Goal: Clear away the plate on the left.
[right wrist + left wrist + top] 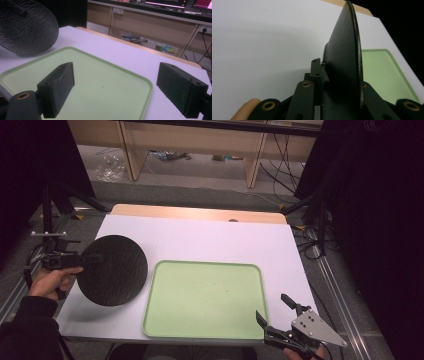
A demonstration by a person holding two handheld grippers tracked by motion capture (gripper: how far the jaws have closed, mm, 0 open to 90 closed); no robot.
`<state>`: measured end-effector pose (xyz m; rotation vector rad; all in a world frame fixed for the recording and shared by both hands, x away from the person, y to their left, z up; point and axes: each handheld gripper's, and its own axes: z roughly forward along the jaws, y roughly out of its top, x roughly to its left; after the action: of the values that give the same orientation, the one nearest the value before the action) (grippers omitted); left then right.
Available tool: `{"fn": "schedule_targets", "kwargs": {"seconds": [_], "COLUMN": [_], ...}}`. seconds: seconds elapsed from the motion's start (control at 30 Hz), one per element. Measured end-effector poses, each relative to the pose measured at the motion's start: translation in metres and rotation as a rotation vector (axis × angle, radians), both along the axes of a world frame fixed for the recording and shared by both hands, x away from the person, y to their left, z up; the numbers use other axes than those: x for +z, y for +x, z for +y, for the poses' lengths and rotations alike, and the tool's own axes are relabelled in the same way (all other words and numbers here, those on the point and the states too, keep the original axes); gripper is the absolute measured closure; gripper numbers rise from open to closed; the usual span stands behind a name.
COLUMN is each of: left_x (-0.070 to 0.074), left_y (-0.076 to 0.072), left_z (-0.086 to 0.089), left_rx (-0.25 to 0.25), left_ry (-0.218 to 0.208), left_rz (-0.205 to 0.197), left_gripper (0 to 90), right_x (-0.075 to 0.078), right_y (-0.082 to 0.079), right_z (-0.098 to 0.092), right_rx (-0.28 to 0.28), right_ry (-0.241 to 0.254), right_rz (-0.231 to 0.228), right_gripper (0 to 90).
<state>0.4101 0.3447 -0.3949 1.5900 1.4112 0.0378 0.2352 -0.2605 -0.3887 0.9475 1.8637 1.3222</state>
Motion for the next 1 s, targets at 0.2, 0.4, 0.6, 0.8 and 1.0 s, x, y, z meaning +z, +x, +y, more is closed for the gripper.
{"fn": "schedule_targets", "kwargs": {"seconds": [0.2, 0.4, 0.6, 0.8, 1.0], "left_x": [0.007, 0.012, 0.013, 0.012, 0.01], "left_y": [-0.002, -0.002, 0.001, 0.003, 0.006], "left_z": [-0.004, -0.022, -0.047, -0.067, -0.082], "left_rx": [-0.022, -0.057, -0.113, -0.155, -0.186], "left_ry": [-0.056, -0.064, -0.052, -0.064, -0.059], "left_rz": [-0.024, -0.032, -0.032, -0.021, -0.011], "left_gripper": [78.3, 78.2, 78.4, 78.5, 78.5], "right_x": [0.0, 0.0, 0.0, 0.0, 0.0], "right_y": [0.0, 0.0, 0.0, 0.0, 0.0], "right_z": [0.0, 0.0, 0.0, -0.001, 0.0], "right_rx": [-0.006, -0.004, -0.001, -0.003, -0.006], "right_ry": [-0.001, -0.001, 0.002, 0.005, 0.008], "right_rz": [0.005, 0.003, 0.002, 0.007, 0.01], "right_gripper": [15.4, 15.4, 15.4, 15.4, 15.4]}}
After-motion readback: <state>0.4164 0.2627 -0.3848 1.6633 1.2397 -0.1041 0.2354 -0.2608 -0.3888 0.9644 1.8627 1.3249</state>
